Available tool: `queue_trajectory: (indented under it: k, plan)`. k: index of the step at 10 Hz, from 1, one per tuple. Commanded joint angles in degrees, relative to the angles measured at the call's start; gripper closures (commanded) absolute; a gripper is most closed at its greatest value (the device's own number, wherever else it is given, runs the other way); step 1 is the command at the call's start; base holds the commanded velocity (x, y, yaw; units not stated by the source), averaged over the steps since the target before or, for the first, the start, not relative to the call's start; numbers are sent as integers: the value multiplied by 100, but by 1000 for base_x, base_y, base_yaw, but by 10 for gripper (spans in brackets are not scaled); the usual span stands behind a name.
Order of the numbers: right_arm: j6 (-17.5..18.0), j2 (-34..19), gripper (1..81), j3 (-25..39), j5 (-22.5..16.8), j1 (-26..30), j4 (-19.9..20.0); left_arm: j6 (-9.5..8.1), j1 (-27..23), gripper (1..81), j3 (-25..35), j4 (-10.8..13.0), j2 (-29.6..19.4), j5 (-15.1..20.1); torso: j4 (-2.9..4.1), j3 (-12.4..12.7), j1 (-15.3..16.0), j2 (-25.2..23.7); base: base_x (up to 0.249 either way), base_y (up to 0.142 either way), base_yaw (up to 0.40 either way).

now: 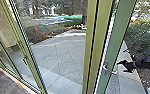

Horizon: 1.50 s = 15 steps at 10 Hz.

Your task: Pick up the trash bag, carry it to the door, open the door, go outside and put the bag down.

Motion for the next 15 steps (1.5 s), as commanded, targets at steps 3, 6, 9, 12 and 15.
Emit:
queue_trajectory:
  k: [3, 6, 9, 12, 15]
  plan:
    - [-2238, -214, 10, -882, -1299, 1345, -1125, 18, -12, 811, 73, 14, 31, 479, 0, 0, 0, 0, 0, 0, 0]
    - [-3774, -223, 10, -1269, -1896, 1468, -1802, 18, -12, 811, 73, 14, 58, 479, 0, 0, 2, 0, 0, 0, 0]
    - [-5619, -276, 10, -1856, -2028, 1459, -1970, 18, -13, 811, 73, 5, 84, 479, 2, 0, 4, 0, 0, 0, 0]
    - [-6811, -495, 10, -2395, -2152, 1371, -2119, 18, -13, 811, 73, -38, 84, 479, 4, 0, 4, 2, 0, 0, 0]
    - [-7522, -706, 10, -3045, -1880, 1151, -2304, 18, -4, 811, 73, -38, 93, 488, 6, 0, 6, 2, 0, 0, 0]
